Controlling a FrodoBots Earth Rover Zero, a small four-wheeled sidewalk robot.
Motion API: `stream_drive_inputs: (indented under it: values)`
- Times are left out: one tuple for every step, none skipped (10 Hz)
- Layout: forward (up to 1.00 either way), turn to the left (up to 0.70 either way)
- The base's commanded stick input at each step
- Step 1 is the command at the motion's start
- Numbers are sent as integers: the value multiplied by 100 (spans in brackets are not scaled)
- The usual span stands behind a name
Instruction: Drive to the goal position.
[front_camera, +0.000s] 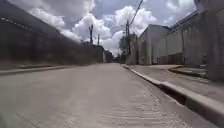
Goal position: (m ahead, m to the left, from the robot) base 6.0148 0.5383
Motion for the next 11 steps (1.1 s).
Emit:
stream_drive_inputs:
  values:
    - [100, 0]
    - [100, 0]
    - [100, 0]
    - [100, 0]
    - [100, 0]
    - [100, 0]
    - [100, 0]
    - [100, 0]
    - [100, 0]
    - [100, 0]
    - [100, 0]
